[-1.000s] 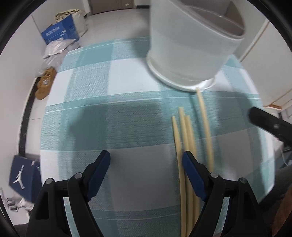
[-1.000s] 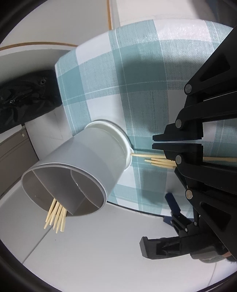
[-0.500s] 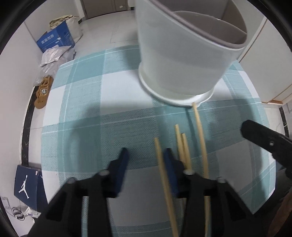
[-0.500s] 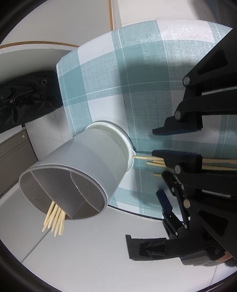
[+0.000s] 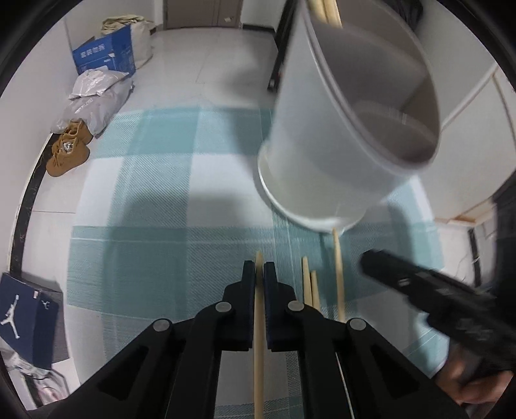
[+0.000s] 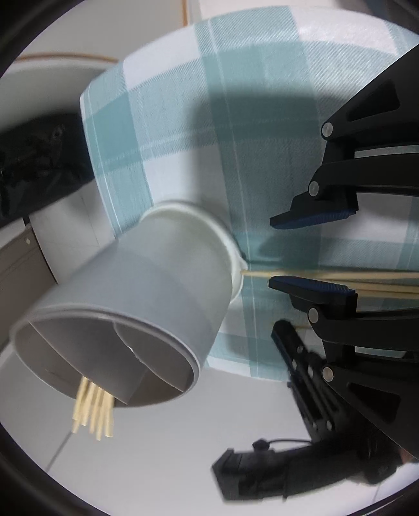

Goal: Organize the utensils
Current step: 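Raise both held chopsticks and carry them over the white holder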

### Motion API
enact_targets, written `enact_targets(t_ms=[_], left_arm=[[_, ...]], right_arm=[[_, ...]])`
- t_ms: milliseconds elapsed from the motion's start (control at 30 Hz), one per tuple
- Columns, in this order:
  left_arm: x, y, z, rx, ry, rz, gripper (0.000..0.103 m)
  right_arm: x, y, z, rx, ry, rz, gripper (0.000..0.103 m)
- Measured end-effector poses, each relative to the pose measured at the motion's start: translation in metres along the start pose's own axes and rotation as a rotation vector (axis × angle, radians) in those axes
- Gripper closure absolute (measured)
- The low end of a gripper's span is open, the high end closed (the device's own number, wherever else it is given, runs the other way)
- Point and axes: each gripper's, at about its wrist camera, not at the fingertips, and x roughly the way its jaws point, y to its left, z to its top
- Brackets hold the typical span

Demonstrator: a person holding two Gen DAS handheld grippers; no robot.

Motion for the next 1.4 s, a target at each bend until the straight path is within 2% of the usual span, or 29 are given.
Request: enact_targets(t_ms=[200, 300, 400, 467, 533, 700, 1133, 1400], left_arm=[[-0.026, 0.009, 0.003, -0.053, -0.114, -0.074, 0.102], [-0.026, 0.018, 0.012, -0.052, -0.153, -0.085, 0.102], [-0.031, 0.019, 0.01, -0.053, -0.164, -0.097, 0.102], [-0.031, 0.02, 0.009, -0.061, -0.168, -0.109, 0.102], [-0.033, 0.021, 0.011, -0.065, -0.173, -0.111, 0.102], [-0.039, 0.026, 0.012, -0.073, -0.187, -0.118, 0.102], [-0.056, 0.011, 0.004, -0.044, -0.254, -0.122, 0.102], [-0.065, 0.0, -0.003, -0.048, -0.296, -0.125, 0.102]], right_arm=[[0.023, 0.014, 0.008, -0.052, 0.03, -0.022, 0.073], [0.03, 0.02, 0.009, -0.078, 0.036, -0.045, 0.073], [0.037, 0.027, 0.009, -0.104, 0.044, -0.075, 0.08], [0.04, 0.03, 0.008, -0.114, 0.043, -0.092, 0.091], [0.041, 0.031, 0.007, -0.122, 0.044, -0.107, 0.097], [0.037, 0.034, 0.002, -0.133, 0.04, -0.105, 0.099], [-0.014, 0.053, -0.011, -0.199, -0.086, -0.039, 0.099], [-0.054, 0.066, -0.02, -0.26, -0.194, -0.038, 0.099]])
